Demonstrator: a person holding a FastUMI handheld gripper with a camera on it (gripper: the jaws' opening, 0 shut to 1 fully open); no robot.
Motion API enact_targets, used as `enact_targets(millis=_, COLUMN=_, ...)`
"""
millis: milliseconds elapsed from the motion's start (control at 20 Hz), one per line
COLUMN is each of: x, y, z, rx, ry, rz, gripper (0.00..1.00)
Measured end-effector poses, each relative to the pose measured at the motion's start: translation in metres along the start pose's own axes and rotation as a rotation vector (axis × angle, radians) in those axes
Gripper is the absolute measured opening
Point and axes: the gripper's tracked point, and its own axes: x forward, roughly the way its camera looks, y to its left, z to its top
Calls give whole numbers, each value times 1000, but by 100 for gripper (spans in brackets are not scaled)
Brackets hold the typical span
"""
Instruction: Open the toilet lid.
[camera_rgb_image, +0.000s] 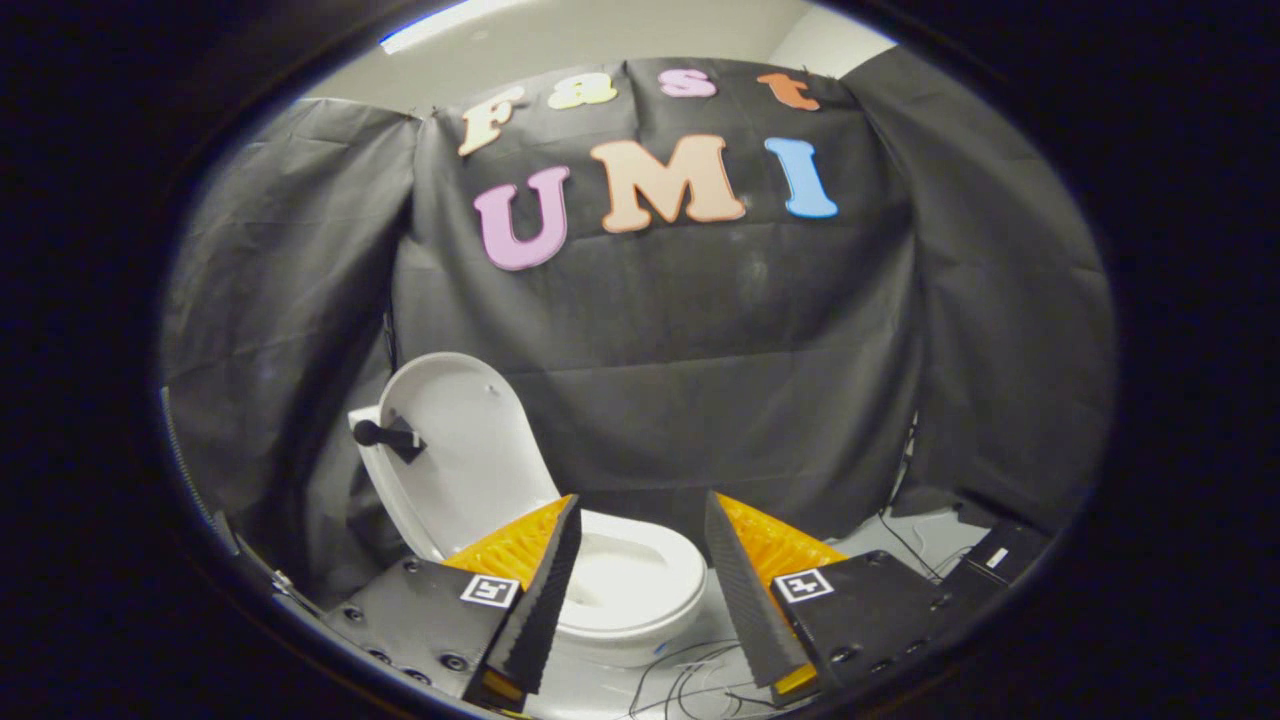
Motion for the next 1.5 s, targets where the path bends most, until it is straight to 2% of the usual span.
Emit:
enact_targets(millis=150, x=-11, y=6, z=16, rx=-32, ry=-81, rz=6, gripper=78)
enact_targets(millis=250, x=-10, y=9, z=-2, rx=-81, ry=-15, rz=7, gripper=77)
enact_targets(millis=400, x=-25, y=10, z=7, rx=-77, ry=-42, rz=8, gripper=77)
enact_targets(millis=1100, x=-21, y=7, z=5, rx=-82, ry=-32, rz=6, gripper=77)
enact_targets(millis=1300, x=-20, y=7, z=5, rx=-82, ry=-32, rz=6, gripper=95)
enact_targets(millis=1500, x=-20, y=7, z=5, rx=-82, ry=-33, rz=6, gripper=95)
